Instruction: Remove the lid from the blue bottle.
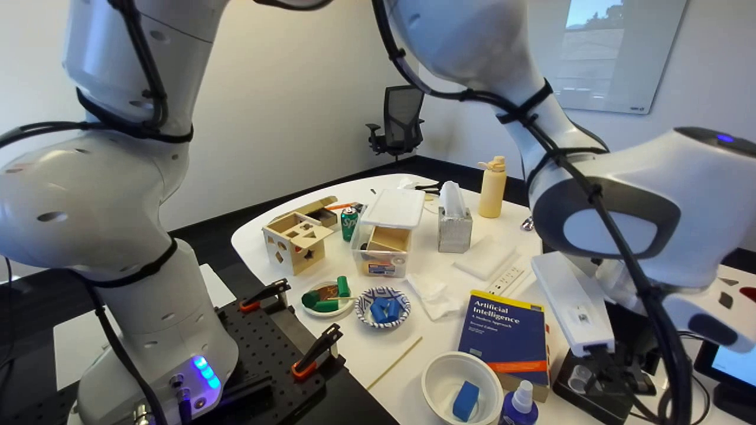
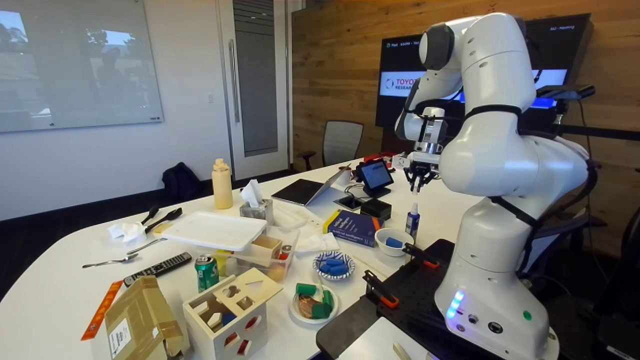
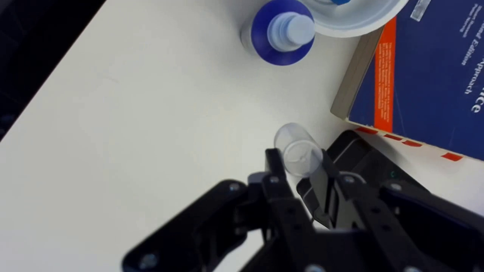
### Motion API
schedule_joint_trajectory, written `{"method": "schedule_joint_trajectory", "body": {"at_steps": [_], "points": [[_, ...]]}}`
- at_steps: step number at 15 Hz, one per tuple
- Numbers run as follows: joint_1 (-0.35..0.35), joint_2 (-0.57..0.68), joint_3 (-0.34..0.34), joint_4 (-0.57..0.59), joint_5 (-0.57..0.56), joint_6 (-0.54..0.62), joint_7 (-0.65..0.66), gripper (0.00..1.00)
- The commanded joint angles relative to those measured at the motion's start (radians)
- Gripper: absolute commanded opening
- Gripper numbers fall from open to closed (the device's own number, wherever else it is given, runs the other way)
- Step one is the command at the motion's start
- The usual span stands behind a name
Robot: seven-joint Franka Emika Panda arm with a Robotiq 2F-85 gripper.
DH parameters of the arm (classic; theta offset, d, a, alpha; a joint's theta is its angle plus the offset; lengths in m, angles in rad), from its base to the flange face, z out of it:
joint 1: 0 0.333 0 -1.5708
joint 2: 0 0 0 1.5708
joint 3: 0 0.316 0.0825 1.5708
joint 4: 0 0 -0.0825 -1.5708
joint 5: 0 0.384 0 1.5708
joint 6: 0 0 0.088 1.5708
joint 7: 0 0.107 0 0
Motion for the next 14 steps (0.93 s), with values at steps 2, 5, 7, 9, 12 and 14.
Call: {"method": "schedule_joint_trajectory", "body": {"at_steps": [2,5,7,9,12,14], "points": [[-0.087,0.256,0.062,0.238,0.022,-0.006,0.054,0.06],[-0.112,0.409,0.062,0.391,-0.02,-0.025,0.115,0.06],[-0.123,0.479,0.055,0.465,-0.043,-0.039,0.148,0.06],[-0.136,0.541,0.056,0.533,-0.064,-0.047,0.175,0.06],[-0.156,0.605,0.063,0.612,-0.083,-0.067,0.195,0.06],[-0.174,0.626,0.076,0.654,-0.08,-0.089,0.191,0.51]]}}
